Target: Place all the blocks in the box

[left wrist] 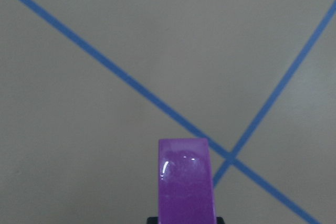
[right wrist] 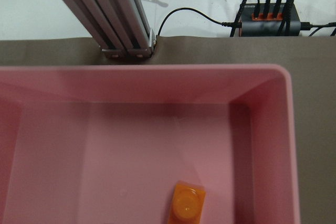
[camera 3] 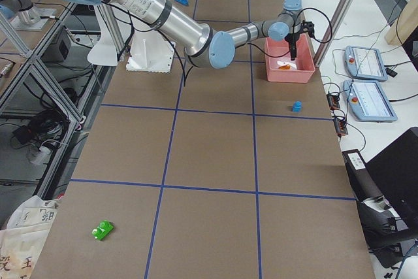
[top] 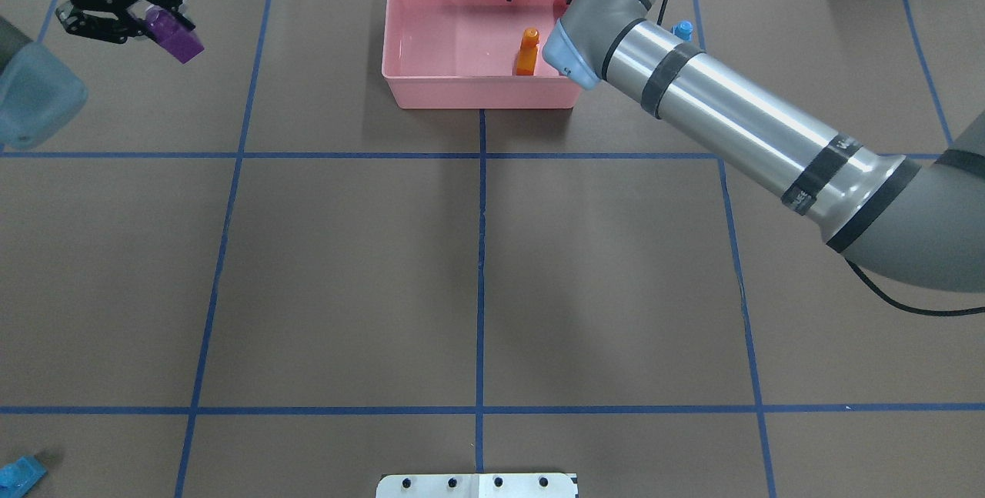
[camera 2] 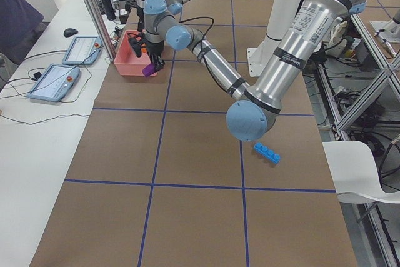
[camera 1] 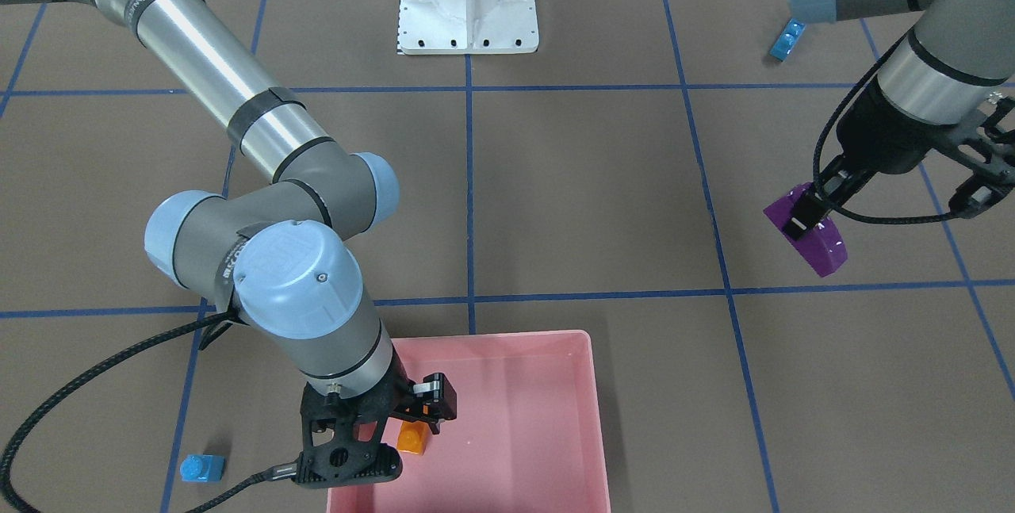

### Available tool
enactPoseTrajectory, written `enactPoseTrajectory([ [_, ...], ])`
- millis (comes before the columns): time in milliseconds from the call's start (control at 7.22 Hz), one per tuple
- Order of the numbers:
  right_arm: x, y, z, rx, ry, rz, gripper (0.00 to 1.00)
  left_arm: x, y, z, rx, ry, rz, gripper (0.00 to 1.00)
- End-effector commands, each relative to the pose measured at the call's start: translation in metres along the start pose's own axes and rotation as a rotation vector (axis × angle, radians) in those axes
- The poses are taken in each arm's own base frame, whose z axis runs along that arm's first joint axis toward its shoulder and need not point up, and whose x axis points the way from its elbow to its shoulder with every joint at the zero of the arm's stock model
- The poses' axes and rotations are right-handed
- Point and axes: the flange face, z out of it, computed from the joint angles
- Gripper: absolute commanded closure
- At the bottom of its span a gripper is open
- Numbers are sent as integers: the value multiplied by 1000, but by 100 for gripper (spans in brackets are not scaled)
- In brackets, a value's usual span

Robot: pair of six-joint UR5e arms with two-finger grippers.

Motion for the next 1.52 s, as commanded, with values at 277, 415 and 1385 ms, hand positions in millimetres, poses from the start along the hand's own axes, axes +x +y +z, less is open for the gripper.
enactPoseTrajectory([
  [277, 74, -42, -106, -126, 108, -75, 0, 183, 54, 9, -100, 69, -99, 100],
  [415, 138, -42, -92, -131, 142, -108, 0, 207, 62, 44, -101, 112, -105, 100],
  [1385, 261, 0, 52, -57, 167, -200, 1, 267, 84, 206, 161, 151, -67, 100],
])
